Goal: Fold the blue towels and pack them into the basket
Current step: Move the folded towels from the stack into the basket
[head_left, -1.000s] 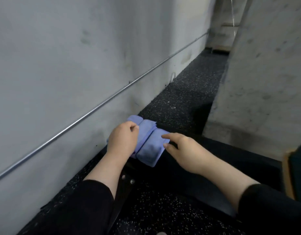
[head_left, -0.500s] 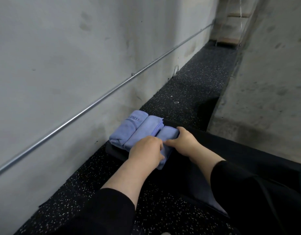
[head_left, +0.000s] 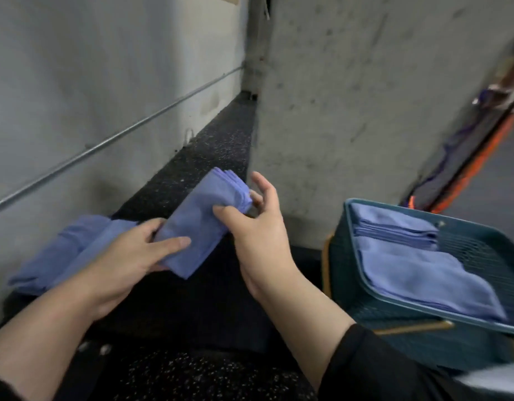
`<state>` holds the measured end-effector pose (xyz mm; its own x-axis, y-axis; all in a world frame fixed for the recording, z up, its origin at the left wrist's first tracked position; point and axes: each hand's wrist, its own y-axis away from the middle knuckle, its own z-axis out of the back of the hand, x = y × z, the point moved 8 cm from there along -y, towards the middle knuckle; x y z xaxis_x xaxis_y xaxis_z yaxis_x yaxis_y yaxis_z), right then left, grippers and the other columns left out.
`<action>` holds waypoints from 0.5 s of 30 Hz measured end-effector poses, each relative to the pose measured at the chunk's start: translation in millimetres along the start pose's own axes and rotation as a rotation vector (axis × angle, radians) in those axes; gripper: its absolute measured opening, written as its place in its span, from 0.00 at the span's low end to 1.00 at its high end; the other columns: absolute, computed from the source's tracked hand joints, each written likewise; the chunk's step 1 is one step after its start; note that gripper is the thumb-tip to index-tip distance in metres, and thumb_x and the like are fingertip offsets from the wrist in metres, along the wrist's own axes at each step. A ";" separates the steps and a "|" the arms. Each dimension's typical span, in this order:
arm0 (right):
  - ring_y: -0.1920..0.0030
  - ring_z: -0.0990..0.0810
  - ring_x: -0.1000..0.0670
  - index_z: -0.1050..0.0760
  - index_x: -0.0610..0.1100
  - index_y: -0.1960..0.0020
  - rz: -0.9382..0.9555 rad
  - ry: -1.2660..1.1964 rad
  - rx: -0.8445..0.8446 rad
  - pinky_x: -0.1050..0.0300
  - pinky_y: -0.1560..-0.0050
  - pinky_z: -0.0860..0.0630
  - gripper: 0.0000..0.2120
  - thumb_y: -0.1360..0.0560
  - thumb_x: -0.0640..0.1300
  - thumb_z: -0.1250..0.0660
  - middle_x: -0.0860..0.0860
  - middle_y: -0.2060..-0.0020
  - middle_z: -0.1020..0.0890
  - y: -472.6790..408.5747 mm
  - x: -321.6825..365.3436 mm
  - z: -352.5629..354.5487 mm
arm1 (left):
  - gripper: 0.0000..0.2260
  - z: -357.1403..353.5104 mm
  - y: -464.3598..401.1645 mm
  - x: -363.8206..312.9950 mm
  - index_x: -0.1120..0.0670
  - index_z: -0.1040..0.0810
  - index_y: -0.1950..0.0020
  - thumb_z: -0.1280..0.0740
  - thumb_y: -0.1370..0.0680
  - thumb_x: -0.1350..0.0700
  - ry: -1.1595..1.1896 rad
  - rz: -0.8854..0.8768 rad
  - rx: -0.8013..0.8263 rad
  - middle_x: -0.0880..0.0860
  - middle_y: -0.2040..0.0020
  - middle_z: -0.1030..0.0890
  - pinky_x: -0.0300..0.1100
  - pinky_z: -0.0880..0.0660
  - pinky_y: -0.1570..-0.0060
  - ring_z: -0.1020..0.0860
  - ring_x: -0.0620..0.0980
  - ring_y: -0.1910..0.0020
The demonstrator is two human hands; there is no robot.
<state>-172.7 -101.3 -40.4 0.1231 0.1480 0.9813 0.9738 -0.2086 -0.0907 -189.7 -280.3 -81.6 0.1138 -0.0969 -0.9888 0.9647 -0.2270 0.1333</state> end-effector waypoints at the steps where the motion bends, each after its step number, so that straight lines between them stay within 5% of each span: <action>1: 0.45 0.17 0.56 0.34 0.60 0.29 0.024 0.063 0.012 0.53 0.40 0.20 0.33 0.28 0.41 0.25 0.55 0.41 0.22 5.1 18.7 16.3 | 0.35 -16.4 2.6 -11.0 0.56 0.18 0.45 0.16 0.46 0.40 0.047 -0.015 0.036 0.55 0.51 0.14 0.47 0.21 0.50 0.15 0.52 0.50; 3: 0.48 0.16 0.55 0.33 0.61 0.29 0.063 0.226 0.026 0.51 0.42 0.19 0.32 0.29 0.47 0.24 0.54 0.43 0.19 14.9 52.2 52.3 | 0.35 -50.9 7.9 -32.4 0.52 0.16 0.48 0.16 0.50 0.38 0.095 -0.051 0.100 0.57 0.51 0.14 0.51 0.21 0.50 0.16 0.53 0.51; 6: 0.54 0.16 0.51 0.30 0.59 0.33 0.095 0.397 -0.005 0.45 0.50 0.17 0.27 0.28 0.48 0.26 0.49 0.48 0.17 29.0 92.9 109.3 | 0.19 -98.0 10.9 -57.9 0.51 0.17 0.49 0.21 0.36 0.47 0.197 -0.094 0.117 0.59 0.54 0.16 0.51 0.20 0.58 0.18 0.54 0.57; 9: 0.57 0.18 0.43 0.27 0.60 0.38 0.102 0.474 -0.078 0.40 0.55 0.17 0.22 0.30 0.50 0.27 0.41 0.49 0.18 38.1 121.2 170.8 | 0.15 -146.2 6.7 -77.5 0.54 0.20 0.43 0.29 0.28 0.54 0.332 -0.122 0.110 0.55 0.52 0.17 0.47 0.23 0.60 0.21 0.52 0.56; 12: 0.53 0.17 0.38 0.24 0.59 0.41 0.084 0.566 -0.122 0.35 0.51 0.19 0.17 0.29 0.52 0.27 0.45 0.53 0.15 39.9 136.1 229.9 | 0.16 -198.4 0.2 -88.8 0.53 0.24 0.36 0.31 0.23 0.62 0.369 -0.133 0.116 0.51 0.53 0.16 0.48 0.24 0.57 0.19 0.47 0.56; 15: 0.54 0.14 0.45 0.23 0.55 0.41 0.026 0.690 -0.172 0.43 0.50 0.17 0.14 0.25 0.50 0.27 0.51 0.56 0.13 39.2 135.4 281.0 | 0.15 -240.5 -9.8 -90.0 0.53 0.26 0.36 0.31 0.21 0.63 0.213 -0.169 0.068 0.52 0.59 0.14 0.47 0.21 0.60 0.18 0.48 0.60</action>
<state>-64.1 182.2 41.2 -0.0583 -0.4934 0.8678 0.9212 -0.3617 -0.1437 -152.3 -36.3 -10.3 0.0071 0.1517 -0.9884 0.9570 -0.2876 -0.0373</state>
